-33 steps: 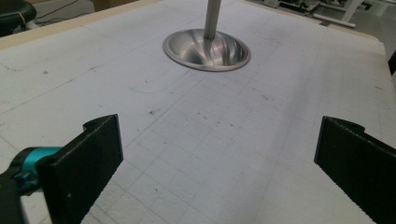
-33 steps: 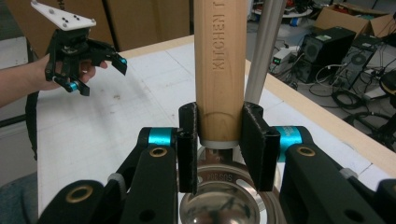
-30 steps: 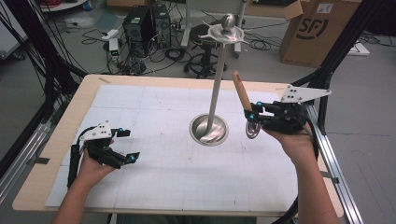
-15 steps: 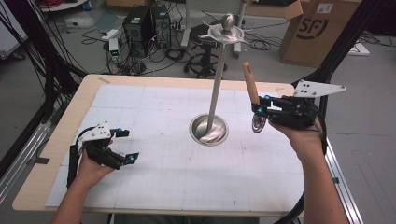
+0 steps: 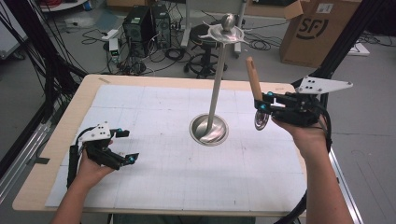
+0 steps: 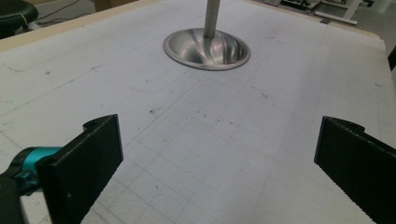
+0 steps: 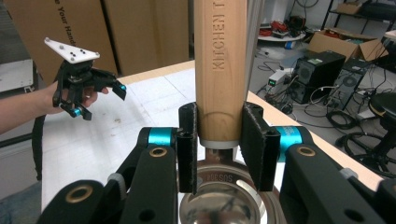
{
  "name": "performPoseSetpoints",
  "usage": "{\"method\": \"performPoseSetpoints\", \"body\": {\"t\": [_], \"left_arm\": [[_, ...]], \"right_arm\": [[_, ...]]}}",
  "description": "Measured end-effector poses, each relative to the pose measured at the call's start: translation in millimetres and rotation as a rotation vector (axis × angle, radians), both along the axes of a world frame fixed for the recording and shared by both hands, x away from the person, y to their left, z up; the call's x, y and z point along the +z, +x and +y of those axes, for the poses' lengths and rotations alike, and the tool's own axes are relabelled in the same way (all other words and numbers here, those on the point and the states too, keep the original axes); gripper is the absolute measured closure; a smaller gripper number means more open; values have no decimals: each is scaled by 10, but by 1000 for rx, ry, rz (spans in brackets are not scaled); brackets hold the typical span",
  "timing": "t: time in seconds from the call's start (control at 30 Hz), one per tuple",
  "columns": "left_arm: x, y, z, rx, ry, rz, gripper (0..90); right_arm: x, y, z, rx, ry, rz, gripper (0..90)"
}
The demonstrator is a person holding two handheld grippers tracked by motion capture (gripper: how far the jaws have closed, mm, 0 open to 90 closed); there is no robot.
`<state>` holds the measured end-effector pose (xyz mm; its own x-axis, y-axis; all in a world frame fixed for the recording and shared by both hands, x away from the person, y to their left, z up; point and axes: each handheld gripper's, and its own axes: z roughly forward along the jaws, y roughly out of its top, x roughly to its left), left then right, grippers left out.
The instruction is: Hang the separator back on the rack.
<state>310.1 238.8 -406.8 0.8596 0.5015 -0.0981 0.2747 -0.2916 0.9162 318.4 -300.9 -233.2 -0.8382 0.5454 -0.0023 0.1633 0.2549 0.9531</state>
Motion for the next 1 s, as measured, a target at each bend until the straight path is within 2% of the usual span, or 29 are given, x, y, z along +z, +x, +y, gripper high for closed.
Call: {"method": "performPoseSetpoints", "body": {"t": [0.17,0.33,0.6,0.83,0.93,1.0], "left_arm": [[-6,1,-16,-7,6,1,17],[-3,-4,-21,-5,5,0,17],[-5,18,-12,-3,-8,3,17],[11,-5,-9,2,-1,-4,17],[18,-4,2,2,-4,-9,17],[19,-1,13,6,-13,-6,17]], "right_arm": [[27,-16,-42,11,14,0,687],[47,10,-72,6,8,-5,687],[146,122,-100,12,25,-8,688],[214,236,-83,5,15,2,688],[228,267,-88,4,21,4,688],[229,312,-96,7,43,7,688]]}}
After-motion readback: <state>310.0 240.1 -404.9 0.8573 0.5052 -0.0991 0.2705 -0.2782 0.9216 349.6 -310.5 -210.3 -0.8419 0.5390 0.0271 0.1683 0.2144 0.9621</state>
